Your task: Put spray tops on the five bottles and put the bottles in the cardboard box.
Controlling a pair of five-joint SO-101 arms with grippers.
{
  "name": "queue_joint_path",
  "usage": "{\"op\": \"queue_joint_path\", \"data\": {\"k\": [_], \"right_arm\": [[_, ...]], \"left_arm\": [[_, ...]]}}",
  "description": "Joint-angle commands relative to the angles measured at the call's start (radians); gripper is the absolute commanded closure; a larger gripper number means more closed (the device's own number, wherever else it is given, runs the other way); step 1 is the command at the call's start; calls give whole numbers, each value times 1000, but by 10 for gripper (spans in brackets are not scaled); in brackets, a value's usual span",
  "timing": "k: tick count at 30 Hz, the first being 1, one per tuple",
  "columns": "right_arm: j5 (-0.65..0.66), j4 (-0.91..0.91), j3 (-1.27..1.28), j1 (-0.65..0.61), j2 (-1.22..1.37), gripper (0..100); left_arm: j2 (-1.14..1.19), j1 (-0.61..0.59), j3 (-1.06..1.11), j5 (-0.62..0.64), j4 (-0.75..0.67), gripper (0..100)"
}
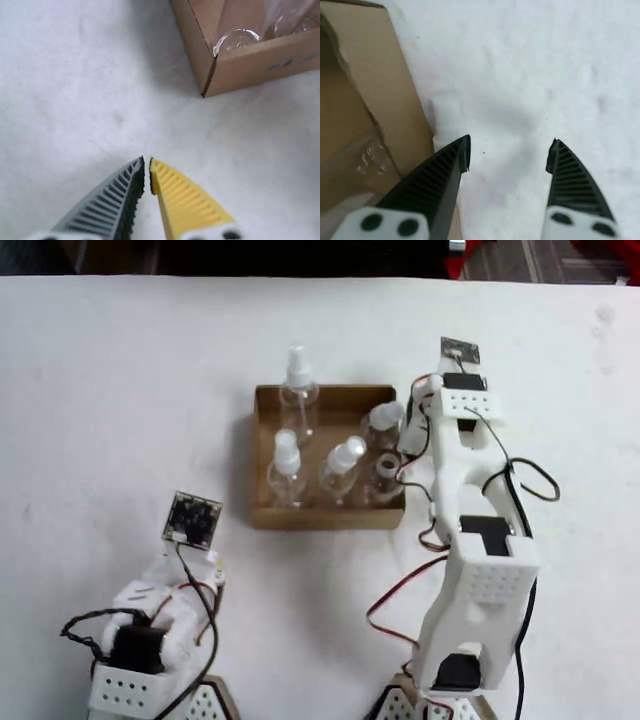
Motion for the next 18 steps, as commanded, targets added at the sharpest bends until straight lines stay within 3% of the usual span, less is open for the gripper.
{"op": "queue_joint_path", "data": {"k": [1, 18], "right_arm": [[-14, 8, -37, -44, -7, 772], [-14, 22, -37, -84, -18, 772]], "left_arm": [[-7, -2, 2, -11, 6, 976], [-7, -2, 2, -11, 6, 976]]}}
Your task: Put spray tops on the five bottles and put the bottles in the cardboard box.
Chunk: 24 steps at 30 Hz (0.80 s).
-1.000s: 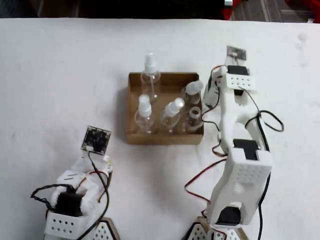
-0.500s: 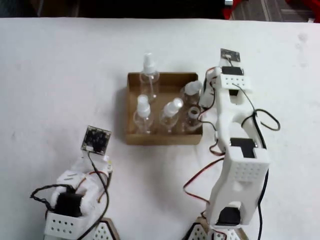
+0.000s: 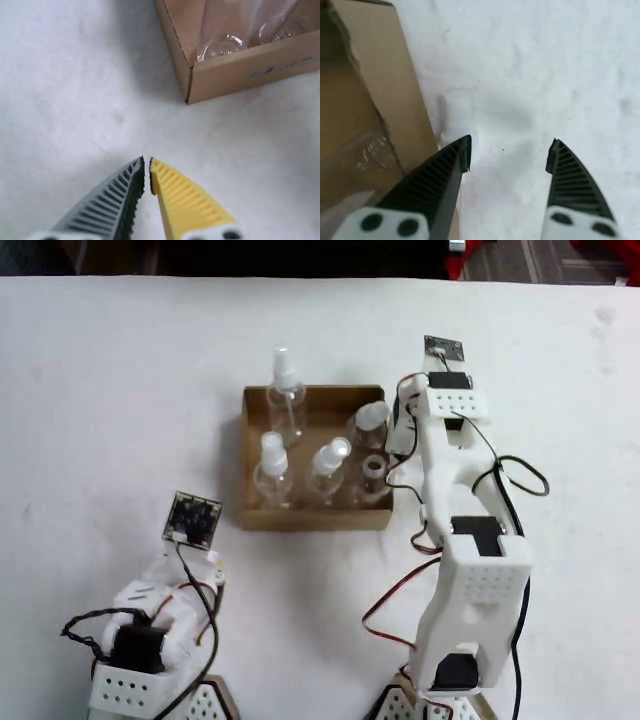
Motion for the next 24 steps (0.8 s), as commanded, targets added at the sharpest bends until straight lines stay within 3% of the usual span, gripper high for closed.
{"op": "queue_joint_path", "data": {"k": [1, 17, 24], "right_arm": [[-14, 27, -32, -27, -18, 772], [-14, -4, -48, -45, -16, 772], [-5, -4, -6, 38, -12, 772]], "left_arm": [[-7, -2, 2, -11, 6, 976], [-7, -2, 2, -11, 6, 976], [-7, -2, 2, -11, 6, 976]]}}
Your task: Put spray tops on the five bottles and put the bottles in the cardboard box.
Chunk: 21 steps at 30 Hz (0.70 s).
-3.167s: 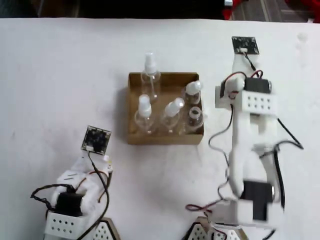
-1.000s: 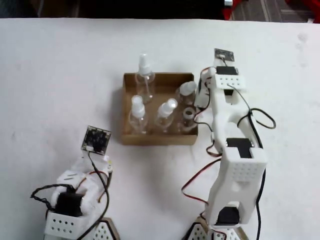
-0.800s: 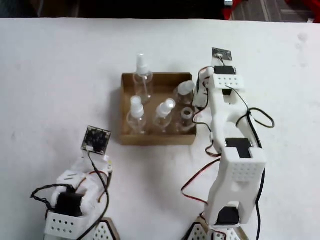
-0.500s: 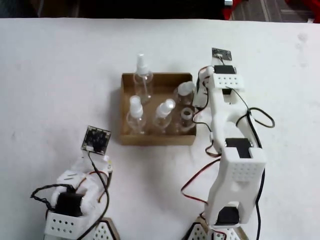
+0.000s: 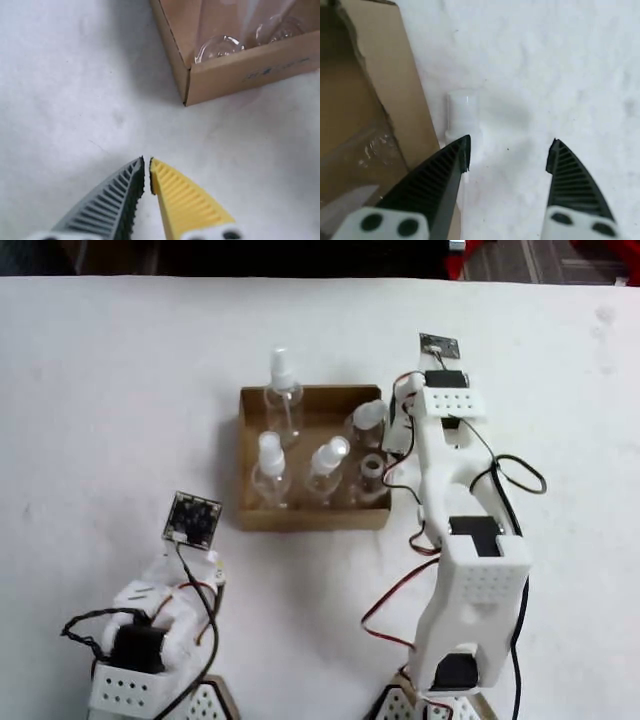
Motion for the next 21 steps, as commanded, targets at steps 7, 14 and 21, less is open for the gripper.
{"op": "queue_joint_path", "data": {"k": [7, 14, 21], "right_arm": [[-9, 45, 3, 139, -28, 772], [-12, 143, -61, 199, -189, 772], [-12, 51, -60, 48, -209, 772]], "left_arm": [[-7, -2, 2, -11, 6, 976], [-7, -2, 2, -11, 6, 976], [-7, -2, 2, -11, 6, 976]]}}
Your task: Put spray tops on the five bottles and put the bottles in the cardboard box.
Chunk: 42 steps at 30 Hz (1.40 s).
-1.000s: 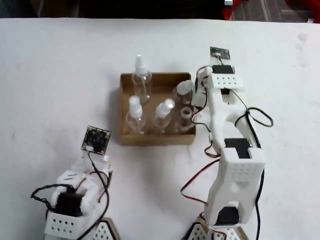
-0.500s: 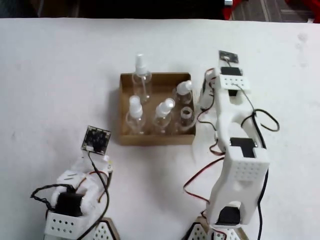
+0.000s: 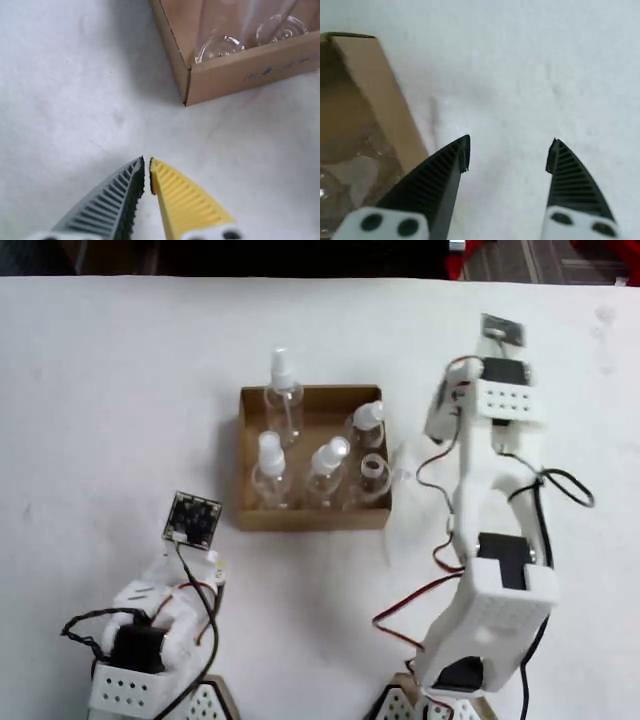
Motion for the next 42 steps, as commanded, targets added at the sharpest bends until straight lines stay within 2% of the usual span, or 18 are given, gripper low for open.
{"op": "queue_joint_path", "data": {"k": [1, 13, 27, 35, 42], "right_arm": [[-12, -48, -35, -70, -24, 772], [-14, -94, -74, -85, 185, 772], [-14, -85, -72, -84, 222, 772], [-14, -16, -74, 59, 171, 772], [-40, -8, -72, 4, 105, 772]], "left_arm": [[-7, -2, 2, -11, 6, 976], [-7, -2, 2, -11, 6, 976], [-7, -2, 2, -11, 6, 976], [-7, -2, 2, -11, 6, 976], [-7, -2, 2, -11, 6, 976]]}}
